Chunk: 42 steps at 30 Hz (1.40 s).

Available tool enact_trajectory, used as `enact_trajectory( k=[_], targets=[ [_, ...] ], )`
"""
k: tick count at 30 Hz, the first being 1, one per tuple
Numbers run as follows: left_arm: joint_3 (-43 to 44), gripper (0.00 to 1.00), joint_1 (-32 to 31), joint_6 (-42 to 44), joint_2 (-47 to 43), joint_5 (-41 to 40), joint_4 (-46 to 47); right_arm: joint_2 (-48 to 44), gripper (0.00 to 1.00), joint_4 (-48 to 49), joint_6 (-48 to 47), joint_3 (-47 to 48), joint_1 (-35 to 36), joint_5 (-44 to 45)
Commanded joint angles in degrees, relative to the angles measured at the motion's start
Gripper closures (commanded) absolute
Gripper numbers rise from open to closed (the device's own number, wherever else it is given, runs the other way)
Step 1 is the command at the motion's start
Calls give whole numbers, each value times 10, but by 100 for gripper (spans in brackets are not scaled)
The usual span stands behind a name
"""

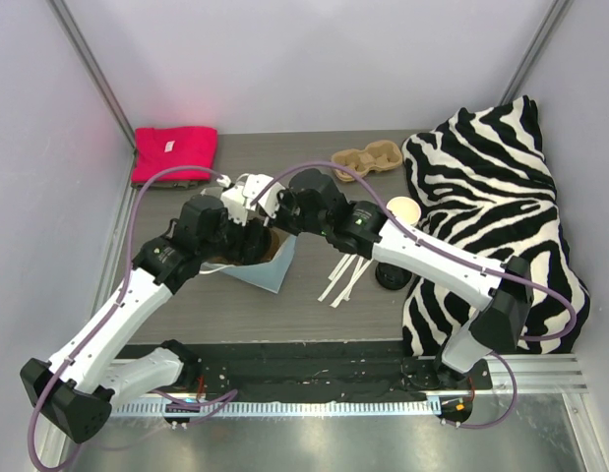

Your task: Pack the takeout coffee

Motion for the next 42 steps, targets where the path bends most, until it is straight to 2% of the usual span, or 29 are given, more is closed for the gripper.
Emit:
enact_trajectory(
  k=[1, 4, 9, 21, 28, 32, 34, 38, 42],
  targets=[
    [26, 77, 3, -36, -7, -14, 48, -33, 99, 32, 3, -28, 14, 68],
    [48, 77, 30, -74, 9, -23, 34, -39, 99, 44, 5, -37, 24, 95],
    [69, 77, 88, -164, 20, 61, 33, -38, 99, 47, 7, -41, 35, 114],
    [131, 74, 139, -204, 12, 138, 28, -39, 99, 49, -3, -66, 35, 151],
    [127, 76, 145, -150, 22, 136, -25, -38, 99, 51, 4, -48, 18, 145],
    [114, 77, 145, -95, 23, 173, -53, -35, 99, 52, 6, -38, 13, 141],
    [101, 76, 147, -83, 5, 202, -37, -34, 99, 53, 7, -39, 7, 134],
    [63, 76, 151, -116, -62, 225, 51, -39, 99, 53, 25, -51, 6, 124],
    [73, 79, 151, -131, -63, 241, 71, -46, 99, 41, 58, -58, -3, 110]
  ],
)
